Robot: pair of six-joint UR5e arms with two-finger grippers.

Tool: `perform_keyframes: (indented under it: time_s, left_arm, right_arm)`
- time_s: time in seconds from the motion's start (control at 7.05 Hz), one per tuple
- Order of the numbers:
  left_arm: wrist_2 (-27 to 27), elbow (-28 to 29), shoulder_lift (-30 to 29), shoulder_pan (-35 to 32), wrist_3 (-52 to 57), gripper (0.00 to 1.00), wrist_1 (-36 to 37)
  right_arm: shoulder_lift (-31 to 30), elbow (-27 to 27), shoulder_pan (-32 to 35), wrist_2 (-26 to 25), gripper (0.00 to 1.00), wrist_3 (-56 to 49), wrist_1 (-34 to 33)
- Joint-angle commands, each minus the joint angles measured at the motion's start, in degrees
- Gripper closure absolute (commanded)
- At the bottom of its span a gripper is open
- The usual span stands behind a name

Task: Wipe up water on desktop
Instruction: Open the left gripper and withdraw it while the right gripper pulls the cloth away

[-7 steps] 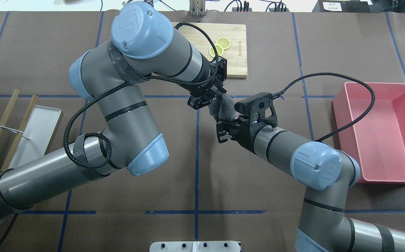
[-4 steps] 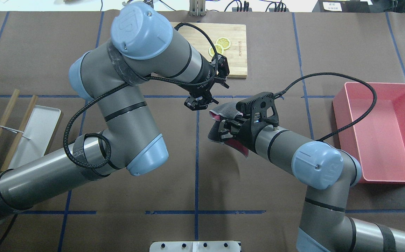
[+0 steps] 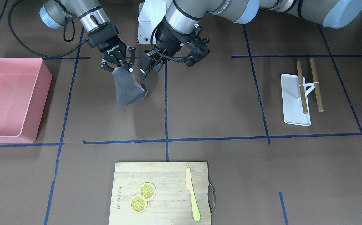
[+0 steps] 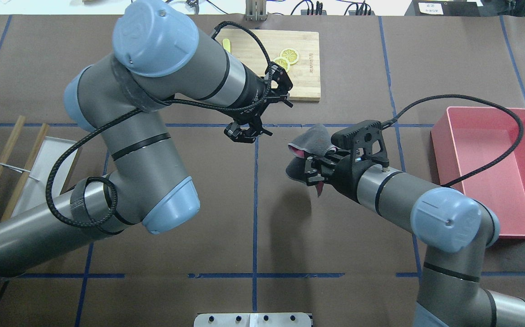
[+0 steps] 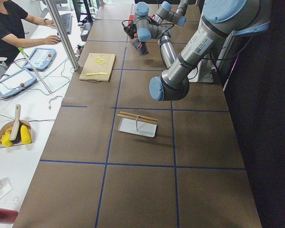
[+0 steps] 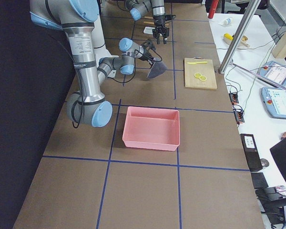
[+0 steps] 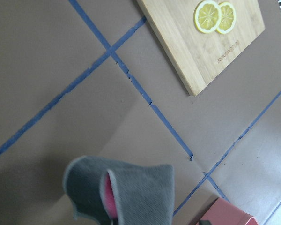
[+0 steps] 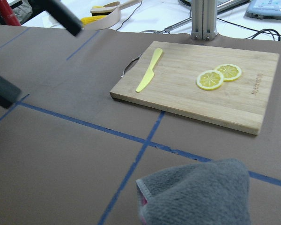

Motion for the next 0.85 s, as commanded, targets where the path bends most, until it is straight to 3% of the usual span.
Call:
perform_keyframes:
  time_s: [0.0, 0.14, 0.28, 0.43, 0.71]
  left_arm:
    - [0.0, -2.7, 3.5, -1.2, 3.7, 0.30, 0.1]
    - [0.0, -2.7, 4.4, -2.3, 4.8, 0.30, 0.1]
    - [-0.1, -2.7, 5.4, -3.1, 5.1, 0.30, 0.1]
    - [0.0, -4.0, 6.4, -4.5, 9.2, 0.30, 0.8]
    - [-0.1, -11.1, 18.2, -8.6, 28.1, 0.30, 1.2]
  right_arm:
    - [-9.9, 1.5, 0.0, -0.9, 1.00, 0.6, -0.2]
    - [-13.5, 1.1, -0.2, -0.8, 1.00, 0.9, -1.2]
    - [-13.2, 0.1, -0.6, -0.4, 1.00, 0.9, -5.6]
    - [-9.4, -1.1, -3.3, 0.6, 1.00, 0.9, -12.4]
    - [4.8, -3.9, -3.9, 5.5, 1.00, 3.7, -25.5]
